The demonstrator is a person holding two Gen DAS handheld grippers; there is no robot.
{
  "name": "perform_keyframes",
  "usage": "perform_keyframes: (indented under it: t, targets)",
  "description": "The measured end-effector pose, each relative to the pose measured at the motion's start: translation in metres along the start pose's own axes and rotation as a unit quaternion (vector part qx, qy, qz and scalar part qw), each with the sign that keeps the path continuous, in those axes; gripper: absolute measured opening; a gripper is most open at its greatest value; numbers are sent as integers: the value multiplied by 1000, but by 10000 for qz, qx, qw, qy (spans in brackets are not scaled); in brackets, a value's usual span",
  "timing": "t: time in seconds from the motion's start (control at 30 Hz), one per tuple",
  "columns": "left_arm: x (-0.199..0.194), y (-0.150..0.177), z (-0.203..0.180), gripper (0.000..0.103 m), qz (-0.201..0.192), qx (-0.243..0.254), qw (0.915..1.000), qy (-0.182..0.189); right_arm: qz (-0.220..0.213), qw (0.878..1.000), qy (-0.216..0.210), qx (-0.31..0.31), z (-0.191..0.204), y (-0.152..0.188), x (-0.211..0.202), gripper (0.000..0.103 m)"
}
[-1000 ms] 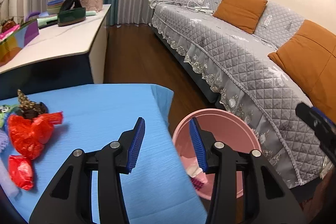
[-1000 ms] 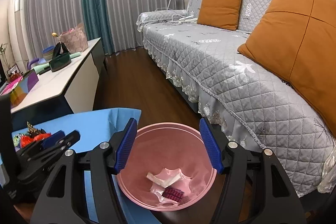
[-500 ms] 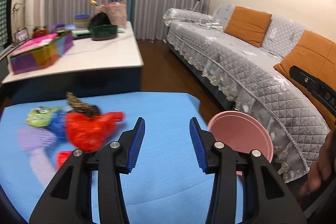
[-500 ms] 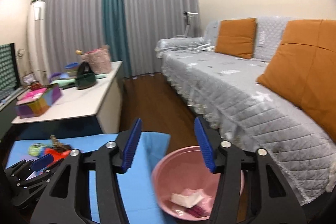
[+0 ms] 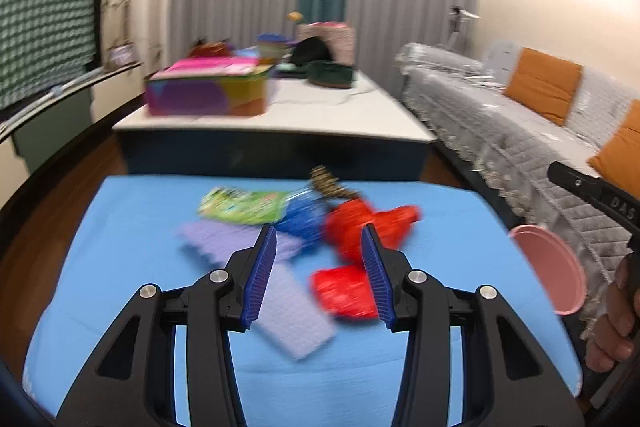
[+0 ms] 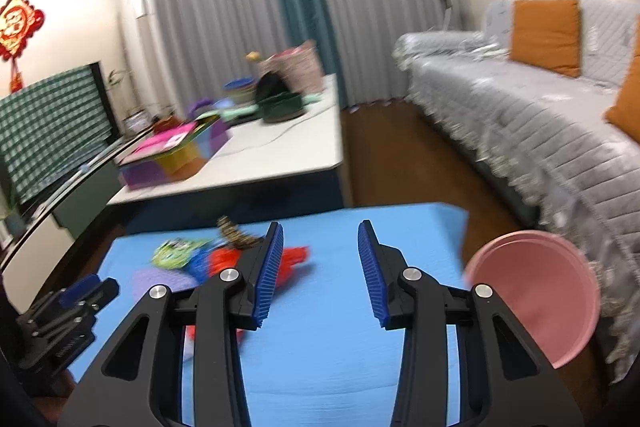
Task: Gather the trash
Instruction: 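Move both open grippers back over the trash pile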
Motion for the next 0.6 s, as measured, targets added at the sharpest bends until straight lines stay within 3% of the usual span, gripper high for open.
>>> perform_keyframes:
  t: [0.23, 0.4, 0.5, 0.6]
  targets:
    - [26, 15, 58, 43, 228, -457, 9981, -351, 427, 9977, -506, -147, 50, 28, 44, 42]
    - [40, 19, 77, 43, 330, -733, 9961, -354, 815, 9927, -743, -479, 84, 52, 71, 67]
    - [54, 20, 82, 47, 456, -867, 9949, -228, 1095, 9887, -827, -609, 97, 65, 88, 74]
    - [67, 23, 85, 59, 554, -954, 9938, -118, 1317, 9850, -850, -722, 105, 77, 101, 78]
Point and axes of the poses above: each gripper's, at about its wrist camera, not at the fingertips, and x roughly the way its jaws point, z to its left, y to its underside, the point moved 1 cm from there along x, roughly the way its jaws point, and after that the axes turned 2 degrees about -x, right-handed, at the moved point
